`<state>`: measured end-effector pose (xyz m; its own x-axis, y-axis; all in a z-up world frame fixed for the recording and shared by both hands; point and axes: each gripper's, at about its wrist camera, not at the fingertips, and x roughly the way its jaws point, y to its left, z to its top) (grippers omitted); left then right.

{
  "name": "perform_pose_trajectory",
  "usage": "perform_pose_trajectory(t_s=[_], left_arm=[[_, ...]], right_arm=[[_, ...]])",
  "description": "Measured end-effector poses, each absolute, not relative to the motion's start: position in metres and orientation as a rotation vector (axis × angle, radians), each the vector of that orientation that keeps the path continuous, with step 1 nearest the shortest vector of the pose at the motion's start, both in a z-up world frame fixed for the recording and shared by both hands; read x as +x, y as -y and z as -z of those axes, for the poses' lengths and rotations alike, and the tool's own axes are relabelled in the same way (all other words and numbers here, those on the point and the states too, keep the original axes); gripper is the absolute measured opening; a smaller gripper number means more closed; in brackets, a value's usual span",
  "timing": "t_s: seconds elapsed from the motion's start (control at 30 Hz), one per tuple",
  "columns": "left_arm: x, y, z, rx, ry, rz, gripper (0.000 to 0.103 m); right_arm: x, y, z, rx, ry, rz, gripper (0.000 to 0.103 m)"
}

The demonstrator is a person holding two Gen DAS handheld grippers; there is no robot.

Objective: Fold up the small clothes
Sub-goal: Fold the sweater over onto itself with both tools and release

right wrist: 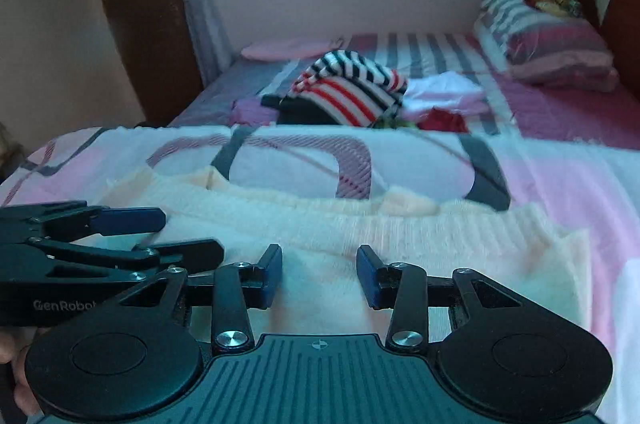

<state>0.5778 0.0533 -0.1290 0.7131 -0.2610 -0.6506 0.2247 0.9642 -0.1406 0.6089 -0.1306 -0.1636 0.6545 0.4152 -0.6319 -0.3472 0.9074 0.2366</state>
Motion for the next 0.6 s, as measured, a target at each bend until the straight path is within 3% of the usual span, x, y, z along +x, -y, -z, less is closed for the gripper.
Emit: perform_pose_trajectory(t_s=[0.13,0.27,0.37,0.43,0.6], left_arm=[[0.565,-0.096,0.131,0.008,-0.694,0.139,0.074],[0.559,-0.099,0.127,0.059,-0.671,0.087,0.072],[0.545,-0.082,0.114,0.113,-0.639,0.087,0.07],[0.528,-0.062,0.104,0.112,-0.606,0.186,0.078],[0.515,-0.024,0.115,0.093,-0.679,0.299,0.077]], right_arm=[[0.607,0.18,0.166,0.023,-0.704,-0.3,0.041],[0.613,0.229,0.172,0.168,-0.718,-0.243,0.041],[0.602,0.221,0.155,0.184,-0.696,-0.232,0.041],[0.58,0.212,0.143,0.21,-0.661,-0.311,0.041],[0.546,0.17,0.155,0.114,-0.715,-0.45,0.041]])
